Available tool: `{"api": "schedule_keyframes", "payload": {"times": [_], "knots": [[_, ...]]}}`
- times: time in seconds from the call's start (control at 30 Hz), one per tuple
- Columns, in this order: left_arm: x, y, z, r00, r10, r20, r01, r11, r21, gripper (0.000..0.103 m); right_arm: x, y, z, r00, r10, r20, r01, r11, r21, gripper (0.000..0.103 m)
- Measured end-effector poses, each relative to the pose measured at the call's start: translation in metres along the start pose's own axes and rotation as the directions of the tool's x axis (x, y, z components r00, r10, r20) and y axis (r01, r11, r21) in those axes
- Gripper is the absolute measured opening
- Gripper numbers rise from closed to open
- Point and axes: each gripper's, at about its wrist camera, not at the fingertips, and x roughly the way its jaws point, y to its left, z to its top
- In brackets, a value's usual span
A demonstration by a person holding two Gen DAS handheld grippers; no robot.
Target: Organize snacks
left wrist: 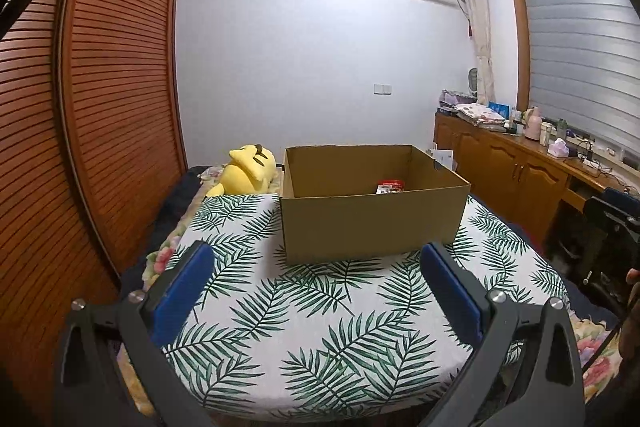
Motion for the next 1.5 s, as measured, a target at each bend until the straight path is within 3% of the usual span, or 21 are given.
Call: {"api": "schedule_keyframes", "payload": {"times": [1.5], "knots": [[-0.0035, 0.0003, 0.0000, 1.000, 0.009, 0.014, -0.009, 1.000, 0.009, 0.103, -0.0001, 0.0000, -0.0097, 1.000, -0.013, 0.001, 0.013, 1.000, 0.004, 0.103]]}}
